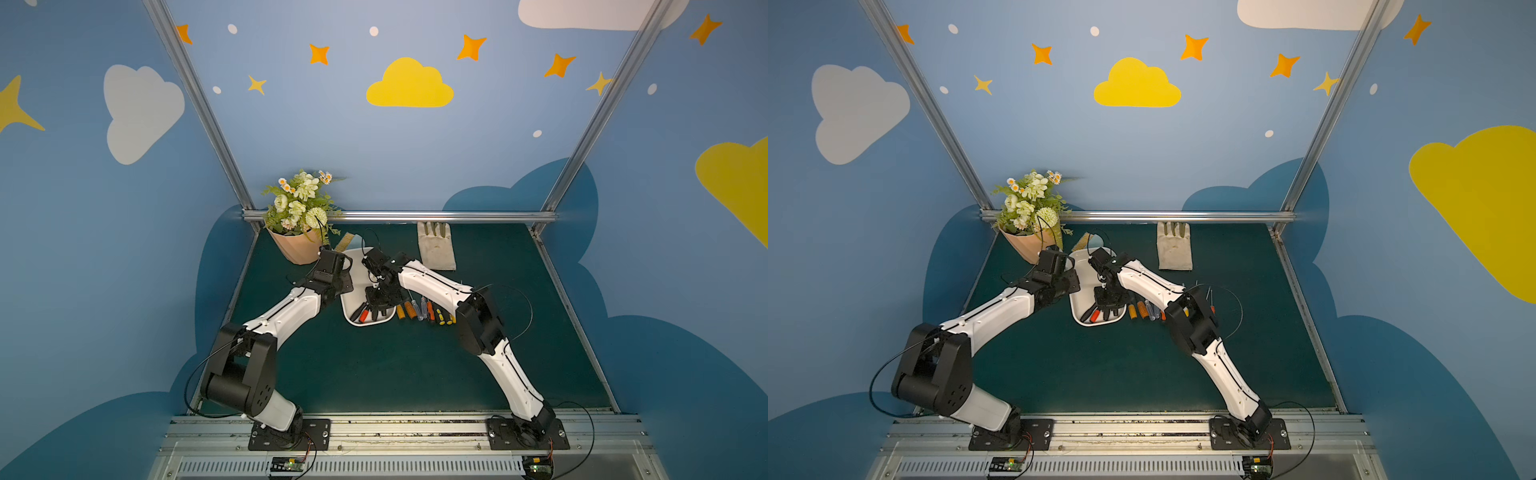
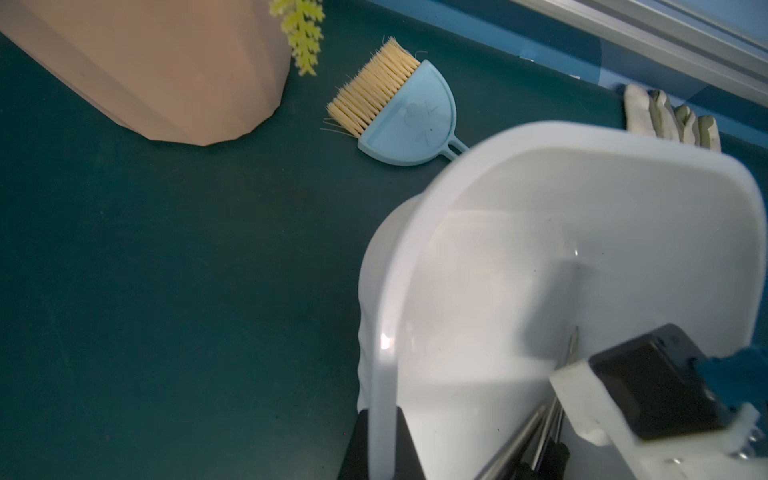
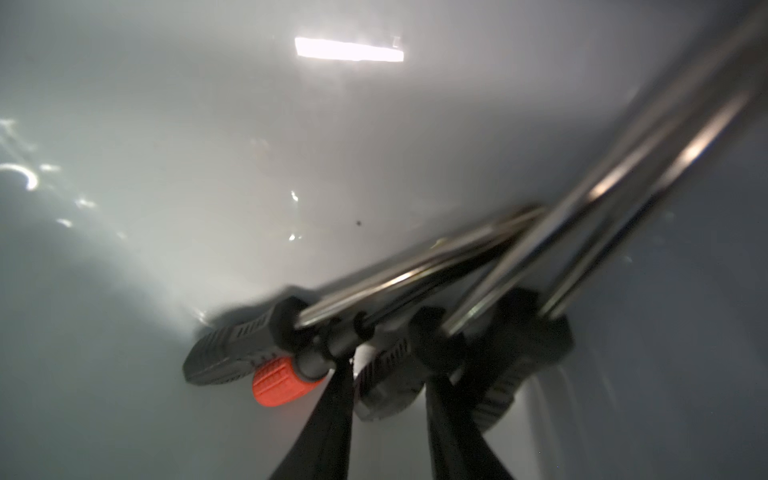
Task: Take out the screwdriver from the storage box
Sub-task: Pick up the screwdriver from the storage box.
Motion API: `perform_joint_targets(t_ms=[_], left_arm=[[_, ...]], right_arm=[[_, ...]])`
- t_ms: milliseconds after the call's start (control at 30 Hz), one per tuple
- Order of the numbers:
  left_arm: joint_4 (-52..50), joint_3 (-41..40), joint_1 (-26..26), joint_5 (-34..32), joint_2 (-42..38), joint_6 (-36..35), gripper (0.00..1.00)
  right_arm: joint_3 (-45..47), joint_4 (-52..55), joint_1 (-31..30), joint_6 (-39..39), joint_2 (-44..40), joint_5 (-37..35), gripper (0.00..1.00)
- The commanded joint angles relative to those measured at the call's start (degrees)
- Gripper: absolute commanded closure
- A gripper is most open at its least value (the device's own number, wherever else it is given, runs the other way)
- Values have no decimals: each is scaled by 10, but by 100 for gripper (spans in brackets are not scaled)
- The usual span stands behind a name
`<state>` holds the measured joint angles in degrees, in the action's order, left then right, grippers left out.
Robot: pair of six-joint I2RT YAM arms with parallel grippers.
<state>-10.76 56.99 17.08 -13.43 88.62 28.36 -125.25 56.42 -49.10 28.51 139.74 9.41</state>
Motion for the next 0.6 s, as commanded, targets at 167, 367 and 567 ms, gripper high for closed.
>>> perform_joint_targets(t_ms=[167, 367, 567], left_arm=[[-23, 19, 4, -7, -21, -4, 98], [8, -3, 4, -8, -18, -15, 98], [14, -1, 3, -6, -12, -18, 98]], right_arm=[[-8, 46, 2, -21, 33, -46, 76], [-6, 39, 2, -31, 36, -26, 83], [9, 15, 2, -33, 21, -10, 96]])
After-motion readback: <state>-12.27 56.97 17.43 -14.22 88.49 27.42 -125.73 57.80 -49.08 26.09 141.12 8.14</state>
